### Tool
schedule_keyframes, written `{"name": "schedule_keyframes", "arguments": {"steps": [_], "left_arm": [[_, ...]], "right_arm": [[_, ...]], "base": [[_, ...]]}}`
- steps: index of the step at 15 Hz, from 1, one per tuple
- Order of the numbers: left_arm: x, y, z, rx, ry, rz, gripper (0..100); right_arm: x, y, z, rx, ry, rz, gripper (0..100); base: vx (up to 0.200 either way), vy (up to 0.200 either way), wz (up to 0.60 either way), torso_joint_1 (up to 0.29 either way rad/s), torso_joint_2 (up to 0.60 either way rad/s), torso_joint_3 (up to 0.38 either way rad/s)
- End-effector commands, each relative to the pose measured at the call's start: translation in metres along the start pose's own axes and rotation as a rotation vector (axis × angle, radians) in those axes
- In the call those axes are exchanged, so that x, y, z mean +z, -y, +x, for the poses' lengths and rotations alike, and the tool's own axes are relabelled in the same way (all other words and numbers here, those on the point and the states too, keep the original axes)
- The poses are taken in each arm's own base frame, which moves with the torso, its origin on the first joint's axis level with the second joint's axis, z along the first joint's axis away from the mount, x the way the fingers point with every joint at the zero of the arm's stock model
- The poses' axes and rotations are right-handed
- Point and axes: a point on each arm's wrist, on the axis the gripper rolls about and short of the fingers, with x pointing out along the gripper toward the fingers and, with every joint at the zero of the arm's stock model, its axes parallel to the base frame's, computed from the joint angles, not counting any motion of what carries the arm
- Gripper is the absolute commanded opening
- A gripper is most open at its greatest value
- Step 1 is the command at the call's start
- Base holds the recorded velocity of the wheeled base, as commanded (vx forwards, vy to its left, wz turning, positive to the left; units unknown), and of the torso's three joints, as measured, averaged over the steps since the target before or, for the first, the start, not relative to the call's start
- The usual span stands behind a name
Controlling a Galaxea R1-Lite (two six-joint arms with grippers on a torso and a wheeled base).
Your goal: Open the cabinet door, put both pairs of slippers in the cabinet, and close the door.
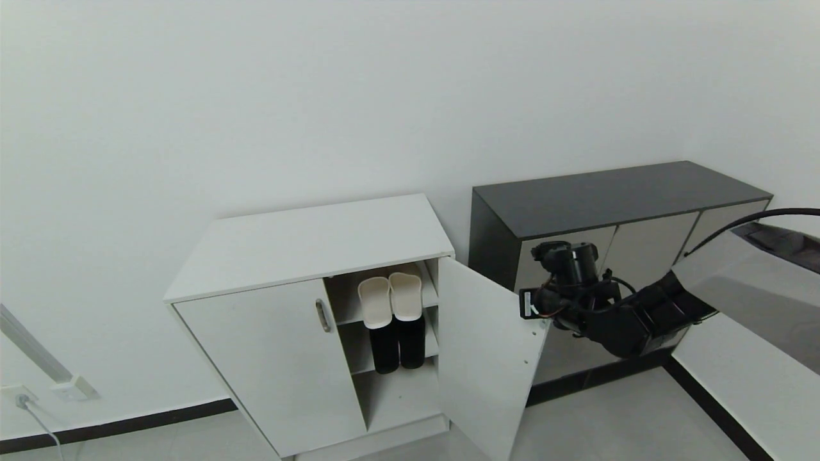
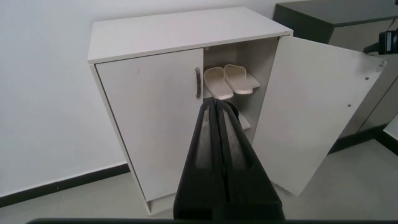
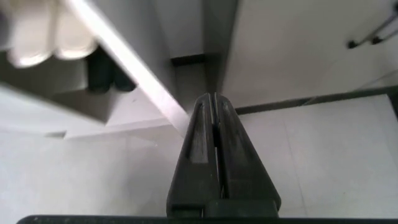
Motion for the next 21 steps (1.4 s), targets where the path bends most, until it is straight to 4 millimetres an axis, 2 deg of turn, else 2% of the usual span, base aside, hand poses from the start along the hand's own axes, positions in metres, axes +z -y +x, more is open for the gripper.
{"name": "schedule_keyframes", "arguments": {"steps": [1,3,5,10,13,16,18,21], "left_arm": [[0.0,0.0,0.0,0.0,-0.001,0.0,0],[0.0,0.0,0.0,0.0,-0.003,0.0,0],[0.0,0.0,0.0,0.0,-0.003,0.0,0],[0.0,0.0,0.0,0.0,-0.001,0.0,0],[0.0,0.0,0.0,0.0,-0.001,0.0,0],[0.0,0.0,0.0,0.0,-0.001,0.0,0],[0.0,0.0,0.0,0.001,-0.001,0.0,0],[0.0,0.0,0.0,0.001,-0.001,-0.001,0]], "right_arm": [[0.006,-0.025,-0.037,0.074,0.019,-0.028,0],[0.001,-0.044,-0.058,0.13,0.013,-0.057,0],[0.001,-0.049,-0.065,0.142,0.016,-0.064,0],[-0.013,-0.02,-0.031,0.061,-0.042,-0.043,0],[-0.026,-0.02,-0.02,0.053,-0.075,-0.05,0],[-0.035,-0.042,-0.026,0.102,-0.091,-0.081,0],[-0.038,-0.061,-0.037,0.15,-0.091,-0.076,0],[-0.034,-0.074,-0.059,0.249,-0.088,-0.077,0]], "base": [[0.0,0.0,0.0,0.0,0.0,0.0],[0.0,0.0,0.0,0.0,0.0,0.0],[0.0,0.0,0.0,0.0,0.0,0.0],[0.0,0.0,0.0,0.0,0.0,0.0],[0.0,0.0,0.0,0.0,0.0,0.0],[0.0,0.0,0.0,0.0,0.0,0.0],[0.0,0.0,0.0,0.0,0.0,0.0],[0.0,0.0,0.0,0.0,0.0,0.0]]}}
